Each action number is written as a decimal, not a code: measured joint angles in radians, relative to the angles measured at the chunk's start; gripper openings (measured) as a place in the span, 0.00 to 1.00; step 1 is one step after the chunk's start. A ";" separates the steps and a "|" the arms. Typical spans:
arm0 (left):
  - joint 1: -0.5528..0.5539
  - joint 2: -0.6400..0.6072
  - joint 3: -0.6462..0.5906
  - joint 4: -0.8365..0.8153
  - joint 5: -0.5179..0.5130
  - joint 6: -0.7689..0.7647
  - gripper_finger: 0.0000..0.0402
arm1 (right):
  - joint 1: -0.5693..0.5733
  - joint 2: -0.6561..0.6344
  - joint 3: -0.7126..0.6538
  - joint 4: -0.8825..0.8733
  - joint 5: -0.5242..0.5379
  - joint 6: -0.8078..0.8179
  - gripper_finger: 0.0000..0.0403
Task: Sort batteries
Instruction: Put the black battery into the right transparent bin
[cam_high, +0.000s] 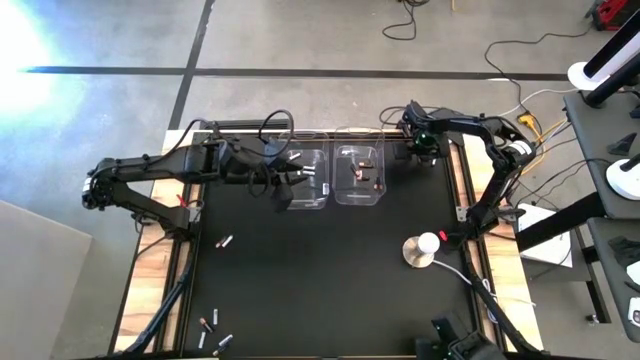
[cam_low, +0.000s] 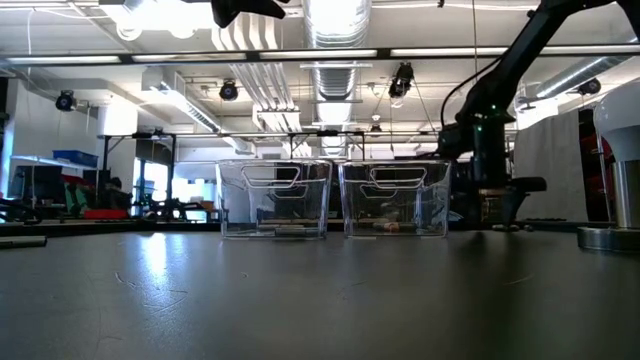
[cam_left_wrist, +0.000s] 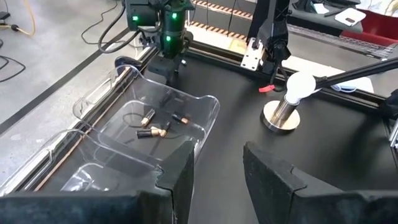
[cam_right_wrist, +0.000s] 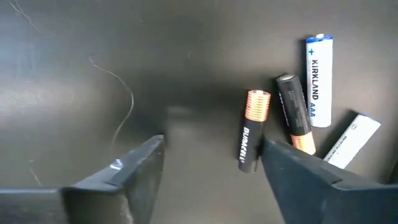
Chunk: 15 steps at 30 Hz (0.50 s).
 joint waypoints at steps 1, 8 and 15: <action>0.000 0.000 0.000 -0.004 0.000 0.000 0.30 | 0.000 0.000 -0.004 0.000 0.005 0.000 0.58; 0.001 -0.004 0.000 -0.005 0.000 0.005 0.30 | 0.001 0.000 -0.005 0.015 0.021 0.029 0.43; 0.001 -0.007 0.000 -0.005 0.000 0.016 0.30 | 0.001 0.000 -0.006 0.026 0.034 0.040 0.31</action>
